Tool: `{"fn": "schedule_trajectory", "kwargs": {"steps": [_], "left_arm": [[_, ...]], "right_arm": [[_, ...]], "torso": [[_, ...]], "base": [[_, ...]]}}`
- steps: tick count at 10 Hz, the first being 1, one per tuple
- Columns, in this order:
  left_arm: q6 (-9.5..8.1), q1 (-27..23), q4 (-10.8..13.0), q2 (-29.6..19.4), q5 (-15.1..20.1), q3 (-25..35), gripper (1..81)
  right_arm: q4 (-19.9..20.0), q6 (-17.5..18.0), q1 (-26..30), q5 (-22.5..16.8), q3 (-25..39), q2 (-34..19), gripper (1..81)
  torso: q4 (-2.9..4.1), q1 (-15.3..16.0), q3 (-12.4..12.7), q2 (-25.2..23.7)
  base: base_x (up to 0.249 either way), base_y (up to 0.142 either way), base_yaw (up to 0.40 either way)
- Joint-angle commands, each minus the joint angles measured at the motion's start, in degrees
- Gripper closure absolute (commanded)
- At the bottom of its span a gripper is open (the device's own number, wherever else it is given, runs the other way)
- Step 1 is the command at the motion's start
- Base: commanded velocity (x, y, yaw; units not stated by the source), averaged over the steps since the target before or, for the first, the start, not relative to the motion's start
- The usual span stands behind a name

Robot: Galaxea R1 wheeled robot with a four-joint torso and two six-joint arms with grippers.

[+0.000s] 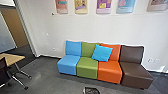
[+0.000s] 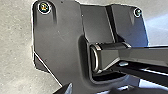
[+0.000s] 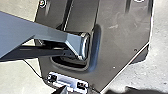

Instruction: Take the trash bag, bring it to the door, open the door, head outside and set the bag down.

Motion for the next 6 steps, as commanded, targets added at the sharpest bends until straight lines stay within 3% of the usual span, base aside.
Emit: {"fn": "schedule_trajectory", "kwargs": {"steps": [1, 6], "left_arm": [[0.26, -2.34, 0.32, -0.16, 3.43, 0.08, 1.0], [0.35, -2.34, 0.14, -0.24, 3.43, 0.08, 1.0]], "right_arm": [[-0.29, -0.35, 1.91, -3.41, 0.15, -0.36, 1.0], [-0.55, -0.35, 1.73, -3.5, -0.02, -0.18, 1.0]], "torso": [[0.0, -0.02, 0.02, 0.0], [0.0, -0.02, 0.02, 0.0]], "base": [[0.162, 0.0, 0.0], [0.161, 0.0, 0.0]]}}
